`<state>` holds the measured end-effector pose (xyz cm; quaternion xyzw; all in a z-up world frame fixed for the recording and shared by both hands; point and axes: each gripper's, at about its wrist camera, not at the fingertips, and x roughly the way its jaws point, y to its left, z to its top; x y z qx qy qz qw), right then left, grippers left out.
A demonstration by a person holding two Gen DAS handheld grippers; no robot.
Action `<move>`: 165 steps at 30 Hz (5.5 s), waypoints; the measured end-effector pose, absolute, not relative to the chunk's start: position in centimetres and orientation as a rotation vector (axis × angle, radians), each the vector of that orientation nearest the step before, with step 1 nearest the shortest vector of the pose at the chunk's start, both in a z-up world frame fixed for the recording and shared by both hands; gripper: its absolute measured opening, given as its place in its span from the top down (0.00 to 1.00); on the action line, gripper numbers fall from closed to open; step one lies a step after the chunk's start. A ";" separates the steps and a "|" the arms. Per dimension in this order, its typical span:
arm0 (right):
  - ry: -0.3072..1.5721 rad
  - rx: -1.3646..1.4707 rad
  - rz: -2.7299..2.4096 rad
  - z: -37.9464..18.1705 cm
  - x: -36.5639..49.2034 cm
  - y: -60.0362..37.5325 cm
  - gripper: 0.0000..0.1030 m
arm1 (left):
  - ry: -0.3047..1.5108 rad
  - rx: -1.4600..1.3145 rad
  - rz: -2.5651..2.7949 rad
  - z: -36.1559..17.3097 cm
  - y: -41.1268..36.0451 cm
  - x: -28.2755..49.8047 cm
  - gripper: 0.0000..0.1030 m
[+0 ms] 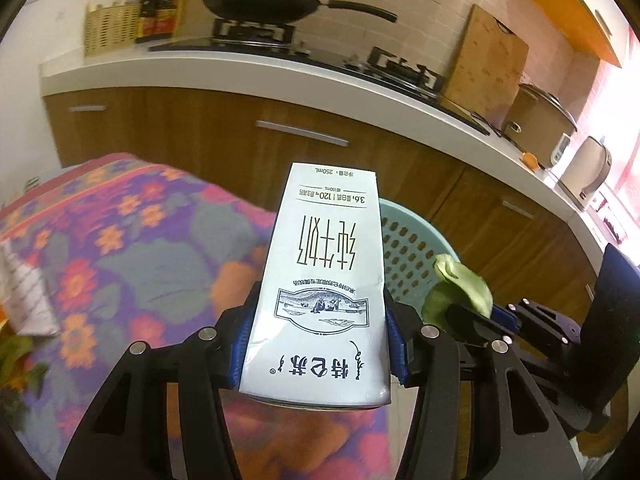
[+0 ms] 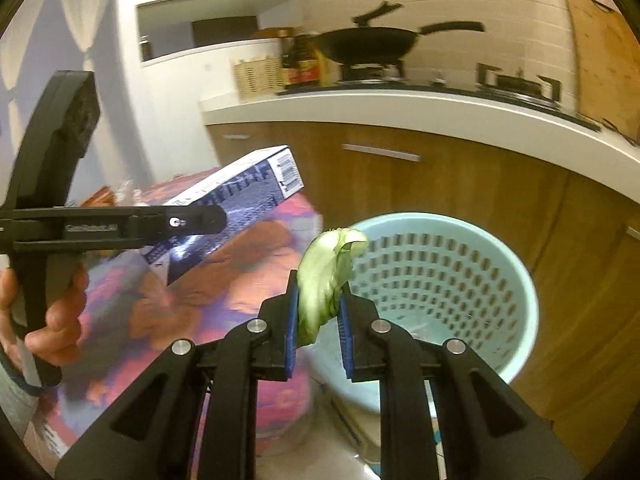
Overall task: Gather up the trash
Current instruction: 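Carry the carton and leaf over the blue basket and open both grippers, then move both open grippers back over the remaining trash on the table, then grasp the polka-dot paper bag with the right gripper while the left grasps the orange wrapper, then carry the paper bag and wrapper over the blue basket and open both grippers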
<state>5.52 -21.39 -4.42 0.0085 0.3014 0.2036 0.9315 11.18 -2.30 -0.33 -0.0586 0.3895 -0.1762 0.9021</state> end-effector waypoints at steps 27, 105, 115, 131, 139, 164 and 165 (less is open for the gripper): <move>0.864 0.208 0.251 -11.7 12.7 -29.6 0.72 | 0.963 -0.035 -0.403 -5.4 -12.5 19.1 0.44; 0.840 -0.009 0.934 -3.0 14.5 8.8 0.74 | 0.675 -0.562 0.155 0.9 22.8 1.2 0.67; 0.795 -0.013 0.905 -2.9 13.7 6.8 0.96 | 0.648 -0.544 0.128 1.1 22.1 0.4 0.89; 0.697 -0.041 0.805 -2.0 12.2 0.5 0.96 | 0.613 -0.425 0.082 2.4 17.1 0.3 0.92; 0.681 -0.029 0.772 -1.9 11.8 -3.4 0.96 | 0.612 -0.473 -0.055 2.8 15.3 1.1 0.92; 0.697 0.089 0.717 -2.6 9.9 -10.9 0.96 | 0.758 -0.209 -0.117 -0.4 8.6 1.5 0.45; 0.697 0.092 0.714 -2.6 9.9 -11.2 0.96 | 0.770 -0.186 -0.110 -0.9 8.2 1.7 0.45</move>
